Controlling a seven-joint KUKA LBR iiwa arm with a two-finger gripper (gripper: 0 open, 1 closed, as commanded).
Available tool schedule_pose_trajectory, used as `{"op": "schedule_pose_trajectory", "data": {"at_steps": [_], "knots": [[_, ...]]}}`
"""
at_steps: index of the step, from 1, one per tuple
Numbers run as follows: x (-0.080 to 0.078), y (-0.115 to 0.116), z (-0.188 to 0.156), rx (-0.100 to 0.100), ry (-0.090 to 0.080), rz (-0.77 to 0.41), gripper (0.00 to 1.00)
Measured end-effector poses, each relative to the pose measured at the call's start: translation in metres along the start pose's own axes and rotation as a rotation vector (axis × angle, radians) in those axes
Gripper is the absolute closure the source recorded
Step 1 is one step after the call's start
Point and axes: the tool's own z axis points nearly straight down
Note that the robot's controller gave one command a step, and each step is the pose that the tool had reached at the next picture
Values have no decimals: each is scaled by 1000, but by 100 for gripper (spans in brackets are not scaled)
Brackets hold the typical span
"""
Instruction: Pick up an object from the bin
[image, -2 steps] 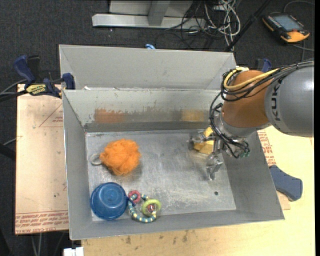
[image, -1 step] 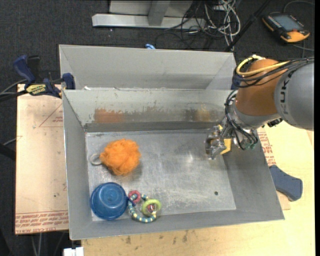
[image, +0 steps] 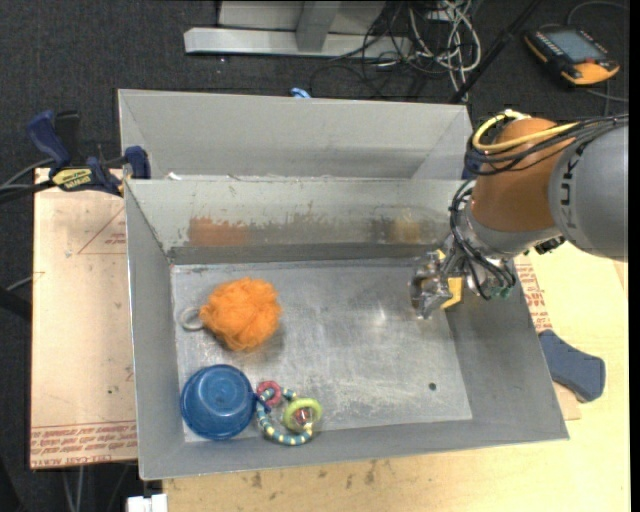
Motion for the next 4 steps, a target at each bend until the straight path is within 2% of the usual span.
{"op": "schedule_pose_trajectory", "data": {"at_steps": [1, 2, 3, 4], "knots": [[54, -14, -124, 3, 1, 24, 100], [54, -14, -124, 3, 1, 23, 0], [54, -14, -124, 3, 1, 23, 0], [38, -14, -87, 5, -7, 70, 0]]}}
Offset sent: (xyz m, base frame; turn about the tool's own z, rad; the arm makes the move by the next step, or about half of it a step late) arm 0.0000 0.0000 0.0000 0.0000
